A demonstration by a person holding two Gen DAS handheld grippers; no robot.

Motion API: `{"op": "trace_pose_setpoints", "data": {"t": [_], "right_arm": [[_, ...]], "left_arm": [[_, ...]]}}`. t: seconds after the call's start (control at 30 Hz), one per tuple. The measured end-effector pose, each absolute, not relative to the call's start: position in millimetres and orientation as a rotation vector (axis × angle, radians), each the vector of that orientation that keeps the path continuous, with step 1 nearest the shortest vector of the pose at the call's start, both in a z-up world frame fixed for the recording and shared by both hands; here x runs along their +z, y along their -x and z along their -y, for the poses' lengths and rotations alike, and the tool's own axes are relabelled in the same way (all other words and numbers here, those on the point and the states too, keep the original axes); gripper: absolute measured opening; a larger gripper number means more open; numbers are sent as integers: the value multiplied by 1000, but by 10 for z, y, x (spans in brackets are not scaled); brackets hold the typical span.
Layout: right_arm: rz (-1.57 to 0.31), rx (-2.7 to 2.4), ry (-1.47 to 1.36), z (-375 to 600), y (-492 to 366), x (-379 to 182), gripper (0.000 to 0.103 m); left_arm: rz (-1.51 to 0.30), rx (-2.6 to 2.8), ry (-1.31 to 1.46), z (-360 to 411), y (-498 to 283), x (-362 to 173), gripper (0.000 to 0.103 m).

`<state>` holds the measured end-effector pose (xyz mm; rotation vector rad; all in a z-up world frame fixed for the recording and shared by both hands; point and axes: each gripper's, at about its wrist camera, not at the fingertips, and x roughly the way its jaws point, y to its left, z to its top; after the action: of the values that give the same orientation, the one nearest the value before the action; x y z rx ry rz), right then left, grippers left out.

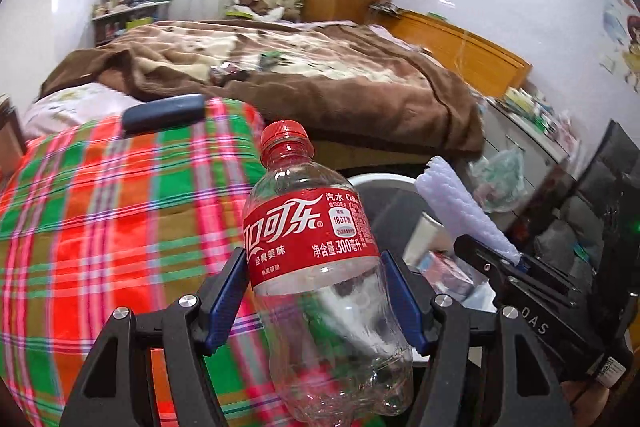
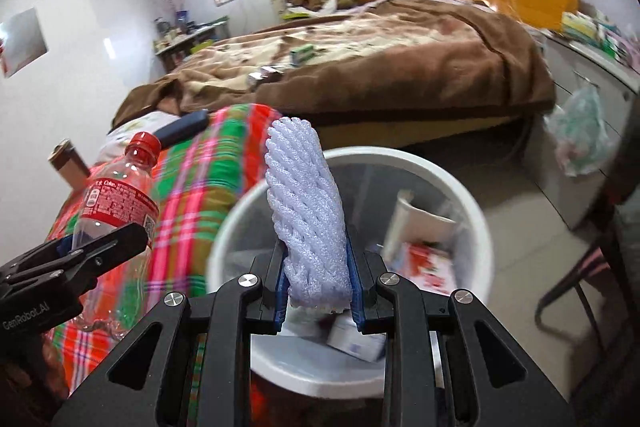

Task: Collect trash
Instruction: 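Carry the foam sleeve and Coca-Cola bottle over the wastebasket and release both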

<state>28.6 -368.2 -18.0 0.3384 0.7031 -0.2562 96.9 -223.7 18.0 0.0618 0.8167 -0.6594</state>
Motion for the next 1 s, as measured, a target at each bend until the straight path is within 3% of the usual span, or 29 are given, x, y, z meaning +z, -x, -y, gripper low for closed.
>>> {"op": "trace_pose_setpoints", "data": {"t": [0.4,0.47,0.53,0.6,0.73,1.0], "right_arm": [[-757,-327,-386,4000,-154,-419,28],[-769,-330,-374,4016,-139,-436,33],[-775,-353,-350,4011,-139,-444,51],[-764,-346,-361,4012,-108,-434,60],[-751,-353,-362,4008,-50,-404,60],[-705,-331,-368,3909,105,-319,60]], "left_arm": [[-839,-713,-166,2884,-873,2,67],[-858,-711,-162,2929,-863,-39,68],[-864,-698,-171,2941,-854,-63,68],[-849,-697,-176,2934,-818,-50,68],[-837,-673,-160,2857,-775,-8,73],[-803,-649,-134,2619,-624,94,73]]}}
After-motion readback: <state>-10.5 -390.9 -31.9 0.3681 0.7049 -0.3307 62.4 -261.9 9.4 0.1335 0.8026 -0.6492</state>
